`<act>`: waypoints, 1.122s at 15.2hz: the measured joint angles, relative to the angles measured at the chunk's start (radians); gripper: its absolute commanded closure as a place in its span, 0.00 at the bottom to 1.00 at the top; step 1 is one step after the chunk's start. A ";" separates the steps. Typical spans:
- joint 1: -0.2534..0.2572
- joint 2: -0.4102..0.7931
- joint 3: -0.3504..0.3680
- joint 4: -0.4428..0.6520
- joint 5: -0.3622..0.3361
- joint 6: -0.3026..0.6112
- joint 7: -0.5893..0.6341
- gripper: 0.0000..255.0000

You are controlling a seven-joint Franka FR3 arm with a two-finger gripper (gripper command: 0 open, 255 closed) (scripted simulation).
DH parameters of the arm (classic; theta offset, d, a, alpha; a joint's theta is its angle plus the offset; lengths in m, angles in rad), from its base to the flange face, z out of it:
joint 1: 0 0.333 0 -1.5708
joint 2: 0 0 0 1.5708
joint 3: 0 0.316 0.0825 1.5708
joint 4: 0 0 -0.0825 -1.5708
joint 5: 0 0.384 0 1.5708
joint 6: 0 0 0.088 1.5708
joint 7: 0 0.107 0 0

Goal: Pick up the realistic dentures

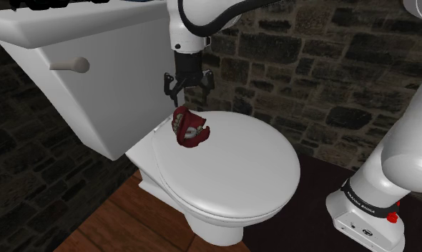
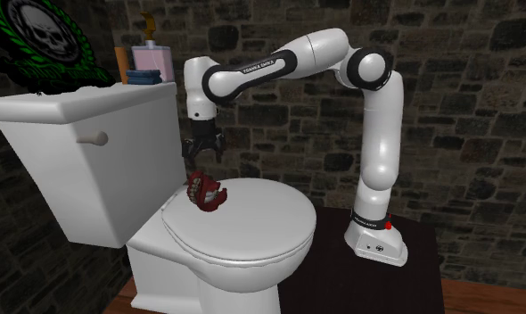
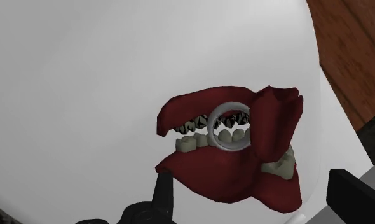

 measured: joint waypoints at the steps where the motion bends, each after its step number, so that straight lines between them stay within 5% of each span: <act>1: 0.013 0.053 0.003 0.059 -0.023 -0.004 0.031 0.00; 10: 0.034 0.132 0.000 0.048 -0.056 0.088 0.074 0.00; 11: 0.033 0.132 -0.001 0.043 -0.056 0.093 0.074 1.00; 17: 0.033 0.130 0.000 0.037 -0.055 0.100 0.073 1.00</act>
